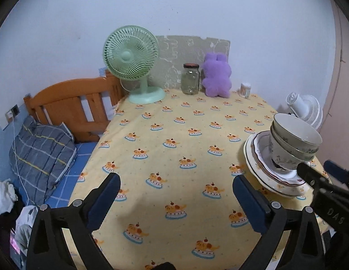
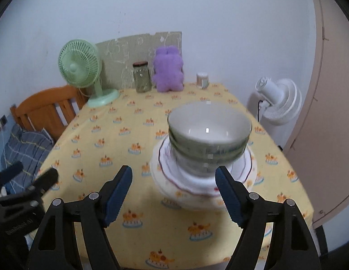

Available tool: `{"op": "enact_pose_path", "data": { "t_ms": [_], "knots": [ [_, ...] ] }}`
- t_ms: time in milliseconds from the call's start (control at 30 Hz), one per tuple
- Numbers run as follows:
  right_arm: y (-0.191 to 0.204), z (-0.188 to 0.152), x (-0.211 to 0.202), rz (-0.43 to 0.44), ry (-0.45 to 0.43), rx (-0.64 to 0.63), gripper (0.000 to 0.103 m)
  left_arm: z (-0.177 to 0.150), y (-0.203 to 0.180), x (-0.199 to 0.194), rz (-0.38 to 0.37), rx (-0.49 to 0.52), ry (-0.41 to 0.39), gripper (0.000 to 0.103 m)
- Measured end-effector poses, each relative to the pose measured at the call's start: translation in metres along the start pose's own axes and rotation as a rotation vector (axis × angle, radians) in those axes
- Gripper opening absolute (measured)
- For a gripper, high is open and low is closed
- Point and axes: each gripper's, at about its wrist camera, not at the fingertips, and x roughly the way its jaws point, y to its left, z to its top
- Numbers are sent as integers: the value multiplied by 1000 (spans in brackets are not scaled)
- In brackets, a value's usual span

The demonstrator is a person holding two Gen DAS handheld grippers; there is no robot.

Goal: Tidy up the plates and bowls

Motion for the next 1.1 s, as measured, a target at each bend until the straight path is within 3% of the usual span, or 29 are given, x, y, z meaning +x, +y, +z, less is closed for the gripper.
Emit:
{"op": "enact_pose_path", "data": {
  "t_ms": [400,1100],
  "knots": [
    [-9,-33,-14,55,-19,-28,79,-40,-17,-24,28,-28,-7,101],
    [-20,-41,-34,69,-35,-46,82,-42,-30,-38,23,-51,-36,103]
  ]
}}
